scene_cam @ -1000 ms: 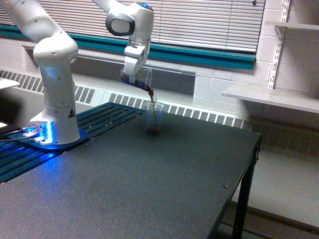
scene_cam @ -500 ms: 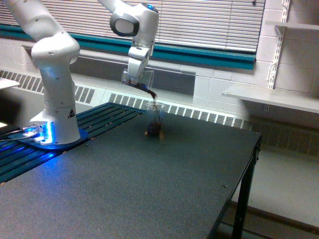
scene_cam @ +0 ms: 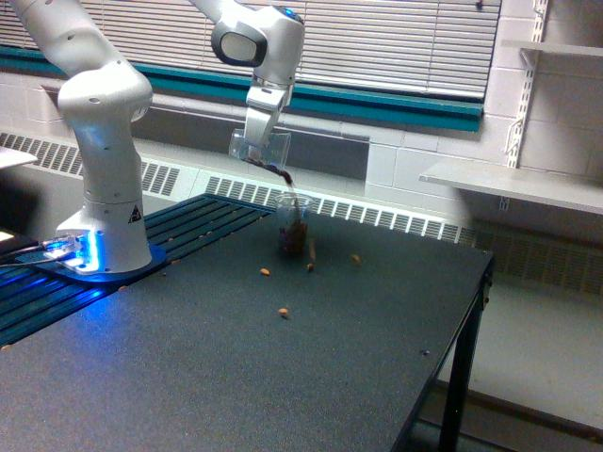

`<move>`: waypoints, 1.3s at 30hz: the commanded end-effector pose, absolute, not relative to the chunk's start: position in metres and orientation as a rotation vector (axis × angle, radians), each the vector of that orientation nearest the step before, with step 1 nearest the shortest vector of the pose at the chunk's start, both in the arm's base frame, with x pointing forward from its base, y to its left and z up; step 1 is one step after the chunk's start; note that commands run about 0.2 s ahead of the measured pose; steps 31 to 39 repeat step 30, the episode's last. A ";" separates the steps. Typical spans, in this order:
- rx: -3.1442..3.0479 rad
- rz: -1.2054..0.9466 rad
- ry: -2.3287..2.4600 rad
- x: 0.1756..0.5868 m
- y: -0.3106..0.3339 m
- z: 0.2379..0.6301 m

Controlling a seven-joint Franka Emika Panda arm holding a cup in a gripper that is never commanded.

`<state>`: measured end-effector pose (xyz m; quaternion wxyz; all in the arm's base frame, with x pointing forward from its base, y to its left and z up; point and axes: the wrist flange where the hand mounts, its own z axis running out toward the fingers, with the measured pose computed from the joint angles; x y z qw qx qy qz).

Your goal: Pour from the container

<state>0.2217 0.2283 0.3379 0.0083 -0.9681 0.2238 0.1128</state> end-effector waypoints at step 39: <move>-3.101 0.429 0.555 0.220 0.220 0.351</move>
